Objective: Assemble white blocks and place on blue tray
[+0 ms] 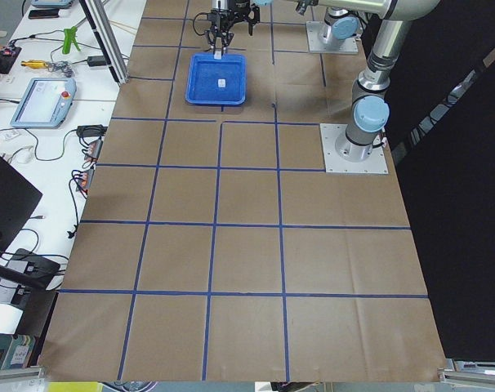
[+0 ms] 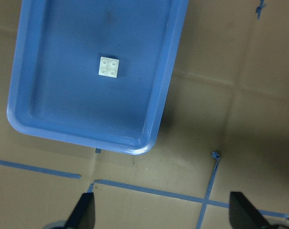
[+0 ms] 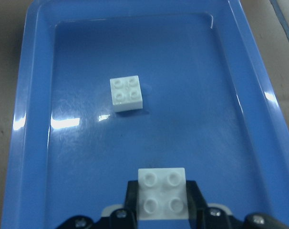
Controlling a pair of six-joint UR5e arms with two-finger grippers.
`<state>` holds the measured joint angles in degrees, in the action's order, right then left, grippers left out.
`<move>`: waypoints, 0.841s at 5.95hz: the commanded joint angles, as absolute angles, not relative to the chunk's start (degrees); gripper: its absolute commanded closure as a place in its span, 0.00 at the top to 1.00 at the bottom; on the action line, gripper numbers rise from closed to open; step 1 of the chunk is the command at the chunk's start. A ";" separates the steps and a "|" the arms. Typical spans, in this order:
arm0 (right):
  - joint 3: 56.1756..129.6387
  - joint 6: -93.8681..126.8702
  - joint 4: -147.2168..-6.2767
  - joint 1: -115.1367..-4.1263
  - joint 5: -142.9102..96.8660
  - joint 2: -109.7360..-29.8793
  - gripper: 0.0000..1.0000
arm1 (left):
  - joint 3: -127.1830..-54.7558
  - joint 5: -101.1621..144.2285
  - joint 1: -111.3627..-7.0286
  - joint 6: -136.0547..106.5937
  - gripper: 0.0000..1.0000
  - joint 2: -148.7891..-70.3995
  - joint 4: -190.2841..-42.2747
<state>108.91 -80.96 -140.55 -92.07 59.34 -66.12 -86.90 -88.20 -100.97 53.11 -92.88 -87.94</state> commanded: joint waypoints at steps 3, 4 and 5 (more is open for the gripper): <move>109.34 -75.32 -150.37 -97.11 59.33 -60.39 0.31 | -88.77 -88.68 -98.88 35.22 0.99 -90.37 -83.32; 109.42 -75.24 -150.38 -97.29 59.24 -60.21 0.30 | -88.86 -88.77 -96.61 29.33 0.99 -88.79 -84.97; 109.42 -74.36 -150.82 -97.99 59.24 -59.42 0.31 | -87.73 -87.81 -94.85 26.22 0.99 -87.99 -86.12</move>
<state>109.40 -75.02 -150.40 -97.40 59.26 -60.08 -88.44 -88.45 -96.64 30.24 -88.99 -84.96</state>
